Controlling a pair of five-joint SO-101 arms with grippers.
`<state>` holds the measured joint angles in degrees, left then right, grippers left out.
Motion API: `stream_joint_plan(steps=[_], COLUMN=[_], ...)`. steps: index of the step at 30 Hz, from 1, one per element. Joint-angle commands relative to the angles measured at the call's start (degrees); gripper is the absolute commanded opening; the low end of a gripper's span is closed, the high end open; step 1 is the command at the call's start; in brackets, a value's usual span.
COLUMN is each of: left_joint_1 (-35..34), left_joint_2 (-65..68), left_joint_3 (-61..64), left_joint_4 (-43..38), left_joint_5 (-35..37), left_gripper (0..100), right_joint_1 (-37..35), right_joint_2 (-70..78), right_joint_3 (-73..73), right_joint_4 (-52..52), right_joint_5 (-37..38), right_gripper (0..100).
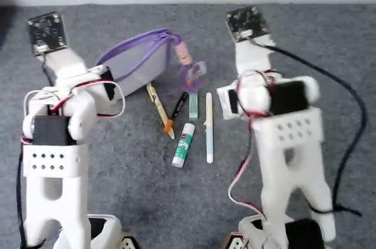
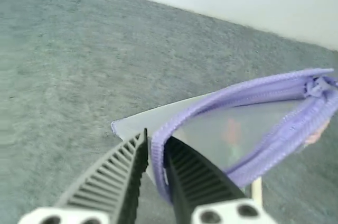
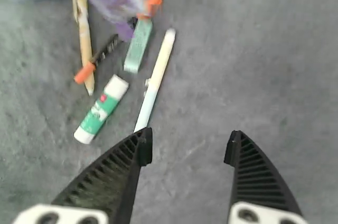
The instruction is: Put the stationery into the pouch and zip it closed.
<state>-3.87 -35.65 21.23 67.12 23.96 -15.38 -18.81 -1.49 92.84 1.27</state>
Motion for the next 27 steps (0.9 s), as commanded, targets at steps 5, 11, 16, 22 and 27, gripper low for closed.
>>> stream_joint_plan(steps=[5,11,16,22,27], left_joint_1=[-3.8,-3.7,-3.5,-3.3,-3.3], left_joint_2=[-0.8,-0.9,-0.9,-0.9,-0.9], left_joint_3=[-3.1,-3.0,-3.0,-3.0,-3.0], left_joint_4=[-1.5,-1.3,-1.4,-1.6,-1.6], left_joint_5=[0.4,0.4,0.4,0.4,0.4], left_gripper=[1,1,1,1,1], right_joint_1=[0.4,-3.1,-5.1,-4.3,-3.6], right_joint_2=[11.7,21.1,27.4,38.0,46.2], right_joint_3=[4.3,-0.3,-4.7,-11.1,-18.5], right_joint_4=[-13.0,-15.1,-15.3,-14.9,-14.9], right_joint_5=[-5.1,-5.1,-7.8,-9.7,-9.9], right_gripper=[23.0,23.0,23.0,22.9,22.9])
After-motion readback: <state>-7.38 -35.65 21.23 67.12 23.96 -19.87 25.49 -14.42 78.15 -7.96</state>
